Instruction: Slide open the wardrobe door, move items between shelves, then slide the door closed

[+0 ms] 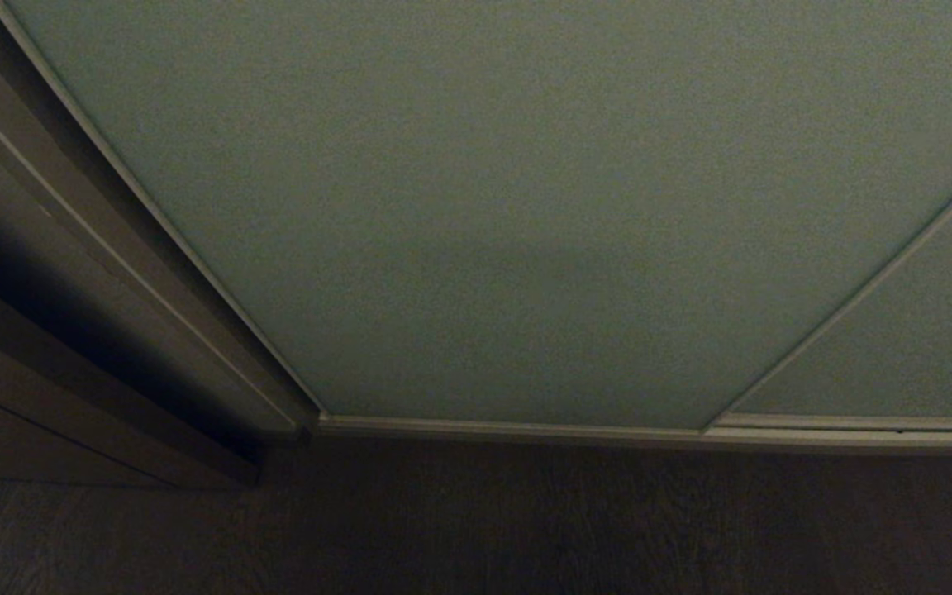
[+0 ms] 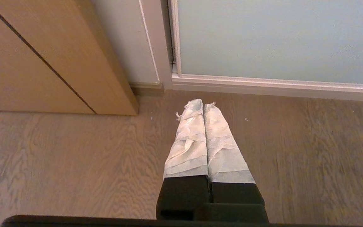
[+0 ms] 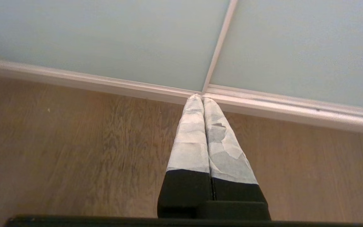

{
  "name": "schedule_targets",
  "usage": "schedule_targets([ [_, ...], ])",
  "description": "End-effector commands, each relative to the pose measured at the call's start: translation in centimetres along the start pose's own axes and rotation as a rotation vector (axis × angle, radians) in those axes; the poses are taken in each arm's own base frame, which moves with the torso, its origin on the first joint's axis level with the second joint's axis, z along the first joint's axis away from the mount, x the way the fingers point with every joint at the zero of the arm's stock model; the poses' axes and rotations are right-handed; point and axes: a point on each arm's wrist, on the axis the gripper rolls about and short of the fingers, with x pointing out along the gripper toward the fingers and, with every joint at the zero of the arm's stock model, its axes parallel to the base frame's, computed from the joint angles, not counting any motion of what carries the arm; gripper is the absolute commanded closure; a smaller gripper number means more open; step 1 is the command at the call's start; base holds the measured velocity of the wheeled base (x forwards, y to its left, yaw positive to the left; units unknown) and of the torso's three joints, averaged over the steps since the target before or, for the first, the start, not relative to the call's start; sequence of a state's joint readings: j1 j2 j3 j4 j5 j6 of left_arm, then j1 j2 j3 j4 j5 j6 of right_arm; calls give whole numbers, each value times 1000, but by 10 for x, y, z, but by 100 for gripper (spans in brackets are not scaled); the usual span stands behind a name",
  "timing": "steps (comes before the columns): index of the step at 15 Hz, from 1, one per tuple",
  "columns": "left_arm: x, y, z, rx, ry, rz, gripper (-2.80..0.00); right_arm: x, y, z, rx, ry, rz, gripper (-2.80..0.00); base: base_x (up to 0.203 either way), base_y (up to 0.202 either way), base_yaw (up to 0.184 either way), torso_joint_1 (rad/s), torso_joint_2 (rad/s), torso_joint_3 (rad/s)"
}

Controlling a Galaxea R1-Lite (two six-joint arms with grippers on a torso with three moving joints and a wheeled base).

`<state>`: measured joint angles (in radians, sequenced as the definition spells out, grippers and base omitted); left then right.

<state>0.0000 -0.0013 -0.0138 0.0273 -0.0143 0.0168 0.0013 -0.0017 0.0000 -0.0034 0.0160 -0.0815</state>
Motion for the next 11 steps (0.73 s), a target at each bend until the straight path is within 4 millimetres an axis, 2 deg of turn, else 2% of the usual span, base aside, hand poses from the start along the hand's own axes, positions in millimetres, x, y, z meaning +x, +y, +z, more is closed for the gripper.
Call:
schedule_targets([
  [1, 0, 0, 0, 0, 2, 0, 0, 0, 0, -1, -17, 6, 9, 0, 0, 0, 0, 0, 0, 0],
  [11, 0, 0, 0, 0, 2, 0, 0, 0, 0, 0, 11, 5, 4, 0, 0, 0, 0, 0, 0, 0],
])
